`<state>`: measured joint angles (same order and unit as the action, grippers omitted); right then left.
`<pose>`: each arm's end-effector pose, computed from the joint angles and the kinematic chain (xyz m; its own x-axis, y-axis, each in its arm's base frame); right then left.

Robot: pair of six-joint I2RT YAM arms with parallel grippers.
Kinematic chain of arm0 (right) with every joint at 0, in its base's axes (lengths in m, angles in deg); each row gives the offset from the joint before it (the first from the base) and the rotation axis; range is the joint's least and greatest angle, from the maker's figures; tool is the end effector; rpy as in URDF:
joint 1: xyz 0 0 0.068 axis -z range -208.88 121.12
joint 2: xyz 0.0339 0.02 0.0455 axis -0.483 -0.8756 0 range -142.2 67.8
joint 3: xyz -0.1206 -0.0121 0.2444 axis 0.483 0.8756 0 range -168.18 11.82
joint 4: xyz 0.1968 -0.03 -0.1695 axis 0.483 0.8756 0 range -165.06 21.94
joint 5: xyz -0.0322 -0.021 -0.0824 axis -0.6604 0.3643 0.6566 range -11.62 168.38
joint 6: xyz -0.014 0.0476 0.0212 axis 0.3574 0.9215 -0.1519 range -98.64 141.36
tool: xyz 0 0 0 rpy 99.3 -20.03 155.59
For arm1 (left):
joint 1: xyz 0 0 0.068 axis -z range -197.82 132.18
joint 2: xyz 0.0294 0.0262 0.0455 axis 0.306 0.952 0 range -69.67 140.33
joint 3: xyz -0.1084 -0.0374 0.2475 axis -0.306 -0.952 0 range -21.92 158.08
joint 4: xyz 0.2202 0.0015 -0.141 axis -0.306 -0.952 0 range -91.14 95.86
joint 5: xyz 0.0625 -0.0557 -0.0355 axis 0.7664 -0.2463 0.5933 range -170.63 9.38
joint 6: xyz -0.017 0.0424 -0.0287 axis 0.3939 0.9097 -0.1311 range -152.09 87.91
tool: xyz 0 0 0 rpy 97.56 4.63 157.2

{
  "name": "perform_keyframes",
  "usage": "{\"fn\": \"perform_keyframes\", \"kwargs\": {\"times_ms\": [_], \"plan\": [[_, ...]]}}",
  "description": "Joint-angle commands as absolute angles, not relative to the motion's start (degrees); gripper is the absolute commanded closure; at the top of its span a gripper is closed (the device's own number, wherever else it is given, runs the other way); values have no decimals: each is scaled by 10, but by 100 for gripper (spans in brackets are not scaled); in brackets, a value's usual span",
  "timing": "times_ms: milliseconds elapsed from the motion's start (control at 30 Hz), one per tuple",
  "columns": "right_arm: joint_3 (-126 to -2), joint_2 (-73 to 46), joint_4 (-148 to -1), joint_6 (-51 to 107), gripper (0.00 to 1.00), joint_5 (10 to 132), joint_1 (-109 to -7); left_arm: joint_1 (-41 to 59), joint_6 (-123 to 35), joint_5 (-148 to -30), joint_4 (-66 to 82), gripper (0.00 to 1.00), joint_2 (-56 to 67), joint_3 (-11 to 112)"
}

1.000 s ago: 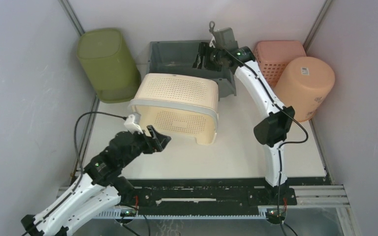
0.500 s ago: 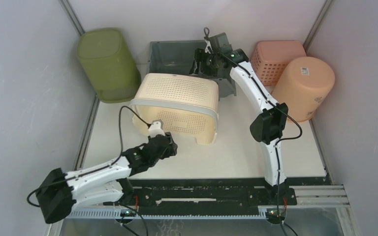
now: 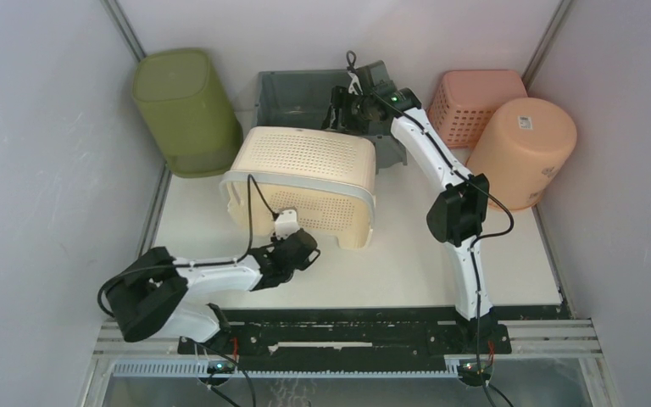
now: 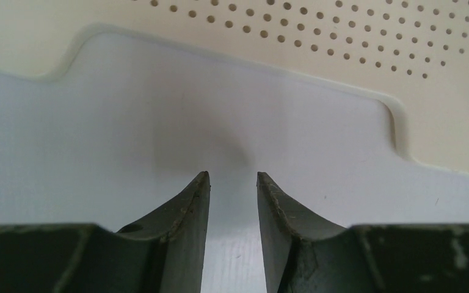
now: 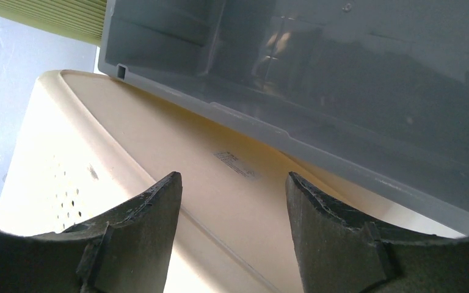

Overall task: Turn the large container upside down
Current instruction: Turn the container upside down at the center of the board.

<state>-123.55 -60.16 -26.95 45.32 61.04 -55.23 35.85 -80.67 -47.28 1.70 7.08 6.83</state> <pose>0.4429 0.2311 0.3423 -0.7883 0.0423 -0.6138 -0.3349 0.8075 0.4857 0.1531 -0.1750 0.1466 -0.6643 -0.1540 -0.7314 -0.0378 0.9842 -0.1729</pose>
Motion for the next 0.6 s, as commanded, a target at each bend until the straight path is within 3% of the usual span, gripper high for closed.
{"fn": "perform_keyframes", "kwargs": {"times_ms": [0, 400, 567], "plan": [[-1241, -607, -285, 444, 29, 594, -554, 361, -791, -464, 74, 62, 116, 115], [-1231, -609, -250, 404, 31, 551, -564, 340, -765, -480, 133, 63, 187, 119], [-1124, -532, -295, 400, 32, 553, -580, 339, -760, -483, 148, 63, 198, 115]]}}
